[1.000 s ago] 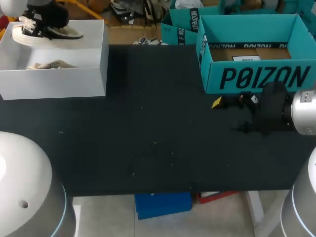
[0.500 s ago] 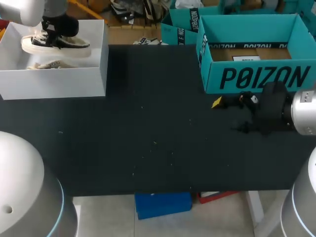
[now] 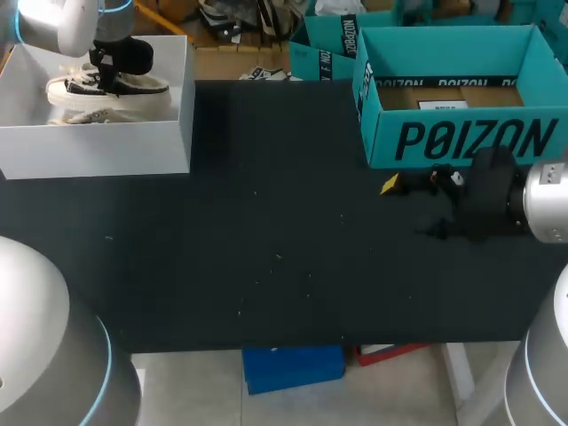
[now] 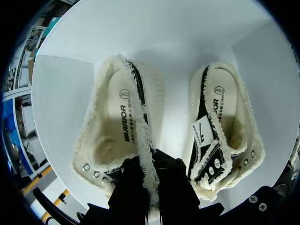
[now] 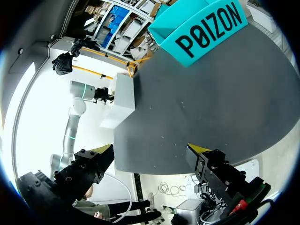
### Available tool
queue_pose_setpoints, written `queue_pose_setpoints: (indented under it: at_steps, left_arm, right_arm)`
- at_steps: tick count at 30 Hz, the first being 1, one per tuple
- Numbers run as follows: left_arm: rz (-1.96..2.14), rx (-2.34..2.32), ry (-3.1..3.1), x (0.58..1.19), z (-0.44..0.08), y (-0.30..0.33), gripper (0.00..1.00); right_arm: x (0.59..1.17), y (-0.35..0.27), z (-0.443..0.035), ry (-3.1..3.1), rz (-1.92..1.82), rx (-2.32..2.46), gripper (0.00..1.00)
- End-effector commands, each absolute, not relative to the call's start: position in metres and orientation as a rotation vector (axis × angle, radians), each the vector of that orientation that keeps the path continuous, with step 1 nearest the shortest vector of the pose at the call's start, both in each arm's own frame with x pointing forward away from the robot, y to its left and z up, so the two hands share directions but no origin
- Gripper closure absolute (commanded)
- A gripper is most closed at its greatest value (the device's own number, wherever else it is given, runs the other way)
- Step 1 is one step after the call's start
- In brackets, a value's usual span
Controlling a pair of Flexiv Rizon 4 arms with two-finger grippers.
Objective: Take the shoe out of the shoebox, open the shoe tongue, remove and reinsert the insole, then place the shoe into the shoebox
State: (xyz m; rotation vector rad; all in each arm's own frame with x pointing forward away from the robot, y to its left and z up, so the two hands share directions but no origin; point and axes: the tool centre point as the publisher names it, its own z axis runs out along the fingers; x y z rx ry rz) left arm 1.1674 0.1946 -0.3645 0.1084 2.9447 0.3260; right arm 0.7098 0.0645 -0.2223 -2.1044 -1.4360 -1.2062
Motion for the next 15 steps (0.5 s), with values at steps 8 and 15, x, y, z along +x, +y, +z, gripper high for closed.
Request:
queue_pose_setpoints:
  at_steps: [8,15]
  left_arm:
    - [0.326,0.106,2.959,1.164,-0.372,0.19,0.0]
    - [0.272,0.116,2.968,1.161,-0.351,0.185,0.0]
  right_arm:
    - [0.71,0.065,-0.222,-1.436,-1.205,-2.105,0.0]
    - [0.71,0.065,-0.222,-1.436,-1.205,-2.105,0.0]
